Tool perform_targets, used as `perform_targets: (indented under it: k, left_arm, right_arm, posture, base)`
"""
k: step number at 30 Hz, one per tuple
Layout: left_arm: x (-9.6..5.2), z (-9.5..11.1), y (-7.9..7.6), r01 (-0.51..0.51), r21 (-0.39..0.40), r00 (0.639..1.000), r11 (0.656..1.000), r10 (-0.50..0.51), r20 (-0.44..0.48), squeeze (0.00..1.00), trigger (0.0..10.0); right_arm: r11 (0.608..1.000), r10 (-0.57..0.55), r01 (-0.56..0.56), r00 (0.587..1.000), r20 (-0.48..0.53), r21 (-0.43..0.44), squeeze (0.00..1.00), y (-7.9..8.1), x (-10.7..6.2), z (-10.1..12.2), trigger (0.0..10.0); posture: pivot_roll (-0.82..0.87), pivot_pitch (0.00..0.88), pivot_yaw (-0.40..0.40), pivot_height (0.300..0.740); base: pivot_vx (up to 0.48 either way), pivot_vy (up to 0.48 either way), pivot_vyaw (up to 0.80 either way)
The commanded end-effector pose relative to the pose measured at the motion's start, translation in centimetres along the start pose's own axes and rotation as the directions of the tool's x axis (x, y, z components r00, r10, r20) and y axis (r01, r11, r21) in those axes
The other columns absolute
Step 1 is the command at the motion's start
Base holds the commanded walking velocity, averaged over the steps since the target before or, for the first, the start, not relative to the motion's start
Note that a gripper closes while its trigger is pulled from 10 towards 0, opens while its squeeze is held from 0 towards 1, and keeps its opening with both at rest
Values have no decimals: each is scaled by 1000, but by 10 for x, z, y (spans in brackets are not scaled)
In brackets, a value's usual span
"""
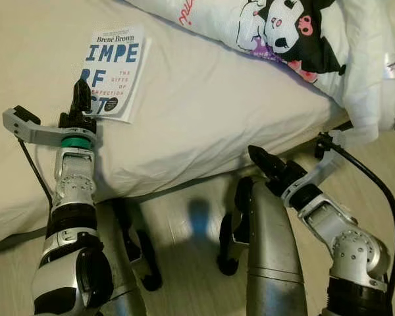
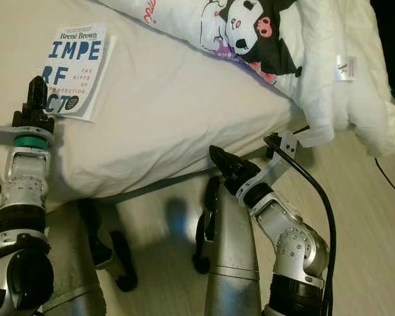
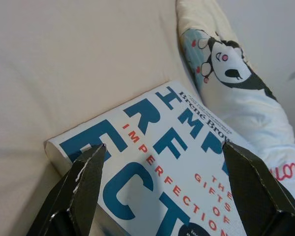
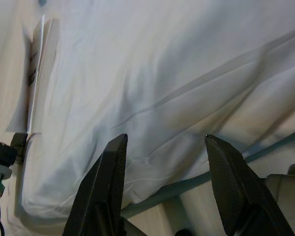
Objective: Clean up the room
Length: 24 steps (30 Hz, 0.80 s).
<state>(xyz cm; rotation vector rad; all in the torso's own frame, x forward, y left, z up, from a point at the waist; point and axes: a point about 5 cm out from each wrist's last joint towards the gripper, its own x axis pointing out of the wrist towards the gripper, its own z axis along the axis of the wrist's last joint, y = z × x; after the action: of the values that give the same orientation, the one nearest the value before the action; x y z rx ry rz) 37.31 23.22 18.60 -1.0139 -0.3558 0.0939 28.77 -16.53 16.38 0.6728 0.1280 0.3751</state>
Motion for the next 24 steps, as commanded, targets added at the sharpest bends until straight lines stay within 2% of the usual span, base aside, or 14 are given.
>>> perform_targets:
  k: [1, 3, 6, 8, 11, 17, 19, 21, 24]
  left_arm:
    - [-16, -15, 31, -151, -9, 987, 988, 151, -53, 0, 10000]
    - [-18, -19, 33, -165, -9, 985, 986, 164, -50, 0, 10000]
    - [-26, -27, 39, -189, 33, 981, 981, 190, -37, 0, 10000]
    - [-28, -25, 42, -195, 40, 981, 980, 196, -10, 0, 10000]
    - [-30, -10, 50, -231, 40, 971, 972, 228, 71, 0, 10000]
    - [-33, 5, 60, -267, 52, 959, 962, 260, 112, 0, 10000]
    - [-36, 0, 63, -261, 6, 963, 965, 259, 78, 0, 10000]
    - [-38, -6, 62, -251, -5, 967, 968, 251, 53, 0, 10000]
    - [-49, -44, 52, -222, -144, 975, 964, 215, -63, 0, 10000]
  right_arm:
    - [1000, -25, 25, 1000, -16, 15, 0, -5, -6, -5, 10000]
    - [1000, -27, 27, 1000, -16, 14, 0, -6, -6, -5, 10000]
    - [1000, -28, 28, 999, -17, 14, 0, -6, -6, -5, 10000]
    - [999, -28, 28, 999, -17, 15, 0, -5, -6, -5, 10000]
    - [1000, -26, 26, 999, -19, 17, 0, -5, -6, -6, 10000]
    - [999, -25, 25, 999, -20, 20, 0, -5, -5, -6, 10000]
    - [1000, -24, 25, 1000, -18, 20, 0, -6, -5, -5, 10000]
    - [1000, -24, 25, 1000, -18, 18, 0, -6, -4, -5, 10000]
    - [999, -28, 29, 999, -18, 17, 0, -7, -5, -4, 10000]
  posture:
    - [-220, 532, 91, 483]
    - [-216, 533, 90, 483]
    - [-218, 532, 92, 483]
    - [-218, 532, 91, 483]
    - [-213, 532, 91, 483]
    - [-209, 530, 91, 483]
    - [-202, 530, 90, 483]
    - [-201, 530, 90, 483]
    - [-203, 532, 87, 483]
  base:
    - [0, 0, 0]
    - [0, 0, 0]
    - [0, 0, 0]
    - [0, 0, 0]
    - [0, 0, 0]
    - [0, 0, 0]
    - [0, 0, 0]
    - [0, 0, 0]
    - [0, 0, 0]
